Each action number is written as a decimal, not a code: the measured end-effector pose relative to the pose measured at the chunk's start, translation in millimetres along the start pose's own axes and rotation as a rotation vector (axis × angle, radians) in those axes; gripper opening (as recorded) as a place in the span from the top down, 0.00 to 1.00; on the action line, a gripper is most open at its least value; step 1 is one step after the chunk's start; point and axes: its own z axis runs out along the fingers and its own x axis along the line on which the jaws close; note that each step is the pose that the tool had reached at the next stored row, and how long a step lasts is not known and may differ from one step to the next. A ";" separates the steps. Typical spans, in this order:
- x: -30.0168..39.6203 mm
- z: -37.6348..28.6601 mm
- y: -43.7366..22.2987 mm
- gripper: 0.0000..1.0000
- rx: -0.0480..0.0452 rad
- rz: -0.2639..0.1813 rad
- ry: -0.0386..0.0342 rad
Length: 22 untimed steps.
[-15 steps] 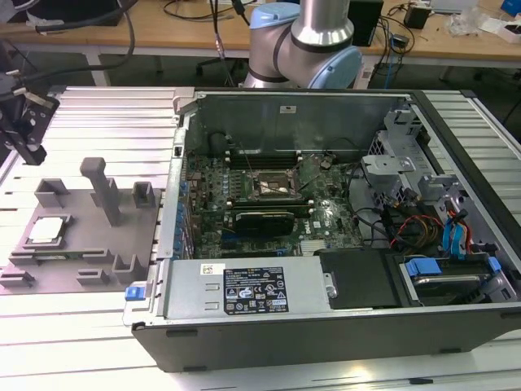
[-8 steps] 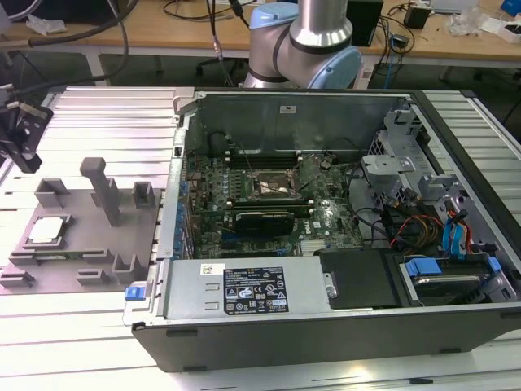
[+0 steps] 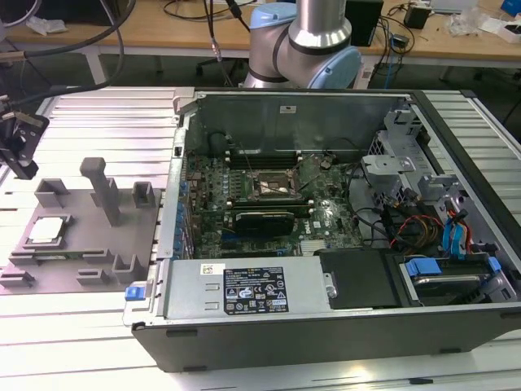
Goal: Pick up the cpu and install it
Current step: 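Reach for the cpu, then pick up the cpu and move it towards the insertion slot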
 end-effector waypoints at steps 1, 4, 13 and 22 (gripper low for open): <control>0.0 0.2 0.0 0.89 -0.0001 0.000 0.0000; 0.0 0.4 0.0 0.89 -0.0001 0.000 0.0000; 0.1 2.0 -0.1 0.89 -0.0002 0.000 -0.0002; 9.4 13.6 -1.3 0.89 -0.0001 0.000 -0.0001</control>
